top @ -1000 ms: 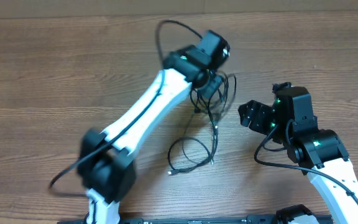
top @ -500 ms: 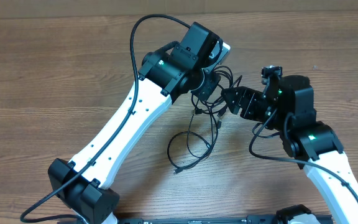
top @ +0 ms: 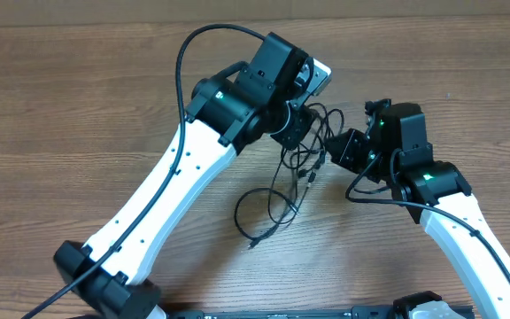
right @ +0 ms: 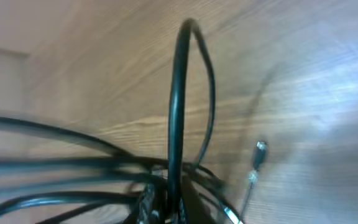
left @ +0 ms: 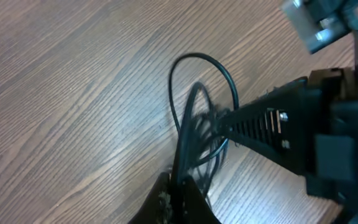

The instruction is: Untangle cables

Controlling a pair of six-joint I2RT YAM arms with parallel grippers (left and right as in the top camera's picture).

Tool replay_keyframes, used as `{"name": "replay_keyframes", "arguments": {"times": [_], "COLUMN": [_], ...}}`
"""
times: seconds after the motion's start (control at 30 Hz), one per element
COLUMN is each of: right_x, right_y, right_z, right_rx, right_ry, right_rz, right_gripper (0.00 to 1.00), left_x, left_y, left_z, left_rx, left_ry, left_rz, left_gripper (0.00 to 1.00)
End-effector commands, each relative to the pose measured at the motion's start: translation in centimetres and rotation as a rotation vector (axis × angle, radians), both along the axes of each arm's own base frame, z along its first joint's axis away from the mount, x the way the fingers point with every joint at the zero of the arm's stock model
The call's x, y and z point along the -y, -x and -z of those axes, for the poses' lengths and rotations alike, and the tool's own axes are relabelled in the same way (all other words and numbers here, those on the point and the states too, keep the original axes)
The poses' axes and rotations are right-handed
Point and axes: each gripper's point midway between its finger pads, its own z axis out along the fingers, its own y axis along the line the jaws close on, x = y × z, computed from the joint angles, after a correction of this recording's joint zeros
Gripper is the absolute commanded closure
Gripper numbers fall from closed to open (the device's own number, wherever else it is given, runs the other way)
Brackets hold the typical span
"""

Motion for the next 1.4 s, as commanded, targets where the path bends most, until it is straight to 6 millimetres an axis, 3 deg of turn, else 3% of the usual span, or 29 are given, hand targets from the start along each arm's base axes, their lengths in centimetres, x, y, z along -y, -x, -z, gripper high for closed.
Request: {"name": "replay_keyframes", "arguments": {"times": [0.0, 0.13, 0.3, 0.6, 0.83, 0.97, 1.1, 1.37], "right_x": [4.0, 5.8, 7.1, 7.6, 15.9, 18.8, 19.5, 18.1], "right_y": [0.1, 1.9, 3.3, 4.5, 8.3, 9.8, 9.8, 9.0], "right_z": [2.2, 3.6, 4.5, 5.0, 5.0, 4.8, 5.2, 5.7], "right_rx": [-0.087, -0.165, -0.224, -0.272, -0.378, -0.43, -0.462, -0.465], "right_ry": [0.145, 0.238, 0.31, 0.34, 0.684, 0.742, 0.673, 0.556], "right_rz": [0.207, 0.244, 0.266, 0.266, 0.541, 0.659, 0.709, 0.69], "right_gripper": [0.96, 0.96, 0.96, 0.96, 0.96, 0.96, 0.76, 0.32], "left_x": [-4.0, -7.5, -10.9, -12.5, -15.8, -18.3, -19.9, -18.6], "left_y": [-0.4, -0.9, -1.6, -2.1, -3.3, -4.0, -4.2, -3.7], "left_z": [-6.0, -8.6, -10.2, -10.9, -11.1, -11.2, -11.2, -11.4], "left_rx": [0.172, 0.233, 0.253, 0.24, 0.271, 0.274, 0.251, 0.215], "left_ry": [0.026, 0.05, 0.09, 0.148, 0.109, 0.105, 0.137, 0.213], "left_rz": [-0.103, -0.191, -0.293, -0.316, -0.419, -0.491, -0.535, -0.468], "left_gripper": [0.96, 0.96, 0.96, 0.96, 0.96, 0.96, 0.96, 0.96]}}
